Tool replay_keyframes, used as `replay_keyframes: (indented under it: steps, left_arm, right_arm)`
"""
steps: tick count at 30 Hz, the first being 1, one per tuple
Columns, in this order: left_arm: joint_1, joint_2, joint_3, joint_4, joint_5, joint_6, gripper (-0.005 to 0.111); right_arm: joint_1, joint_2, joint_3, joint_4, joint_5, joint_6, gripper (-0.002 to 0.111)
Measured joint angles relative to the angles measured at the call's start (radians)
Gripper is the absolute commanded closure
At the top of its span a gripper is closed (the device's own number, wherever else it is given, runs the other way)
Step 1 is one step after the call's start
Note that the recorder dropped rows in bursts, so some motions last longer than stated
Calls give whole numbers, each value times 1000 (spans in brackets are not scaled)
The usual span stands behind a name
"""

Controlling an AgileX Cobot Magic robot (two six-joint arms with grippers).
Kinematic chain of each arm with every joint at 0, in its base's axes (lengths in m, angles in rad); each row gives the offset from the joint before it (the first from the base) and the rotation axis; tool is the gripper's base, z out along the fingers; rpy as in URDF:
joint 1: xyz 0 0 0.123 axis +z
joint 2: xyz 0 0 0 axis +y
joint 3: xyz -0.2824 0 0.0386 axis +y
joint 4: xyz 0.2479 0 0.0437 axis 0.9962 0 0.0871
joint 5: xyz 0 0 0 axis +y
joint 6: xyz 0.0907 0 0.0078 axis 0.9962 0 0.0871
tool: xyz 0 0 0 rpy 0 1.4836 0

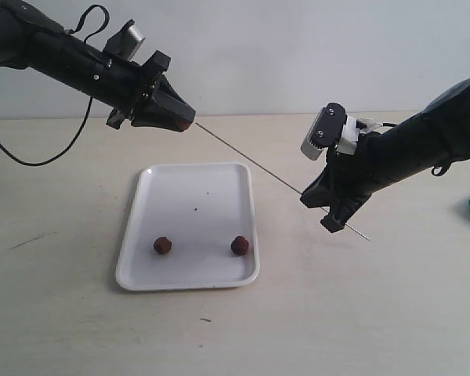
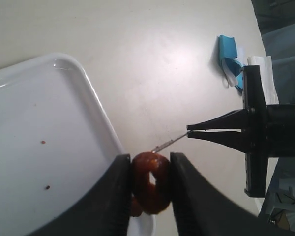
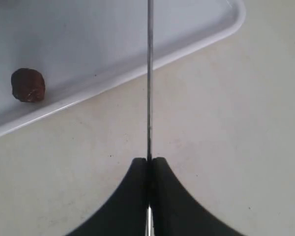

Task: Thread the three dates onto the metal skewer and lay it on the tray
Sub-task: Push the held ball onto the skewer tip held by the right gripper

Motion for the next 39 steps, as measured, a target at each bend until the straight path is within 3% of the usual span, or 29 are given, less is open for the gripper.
replay_keyframes:
  steps: [15, 39]
  left_arm:
    - [-4, 0, 0, -4, 0, 0, 78]
    - [-99, 0, 0, -4, 0, 9, 78]
  right_arm:
    - [0, 0, 0, 21, 44, -19, 108]
    - [0, 0, 0, 143, 79, -116, 108]
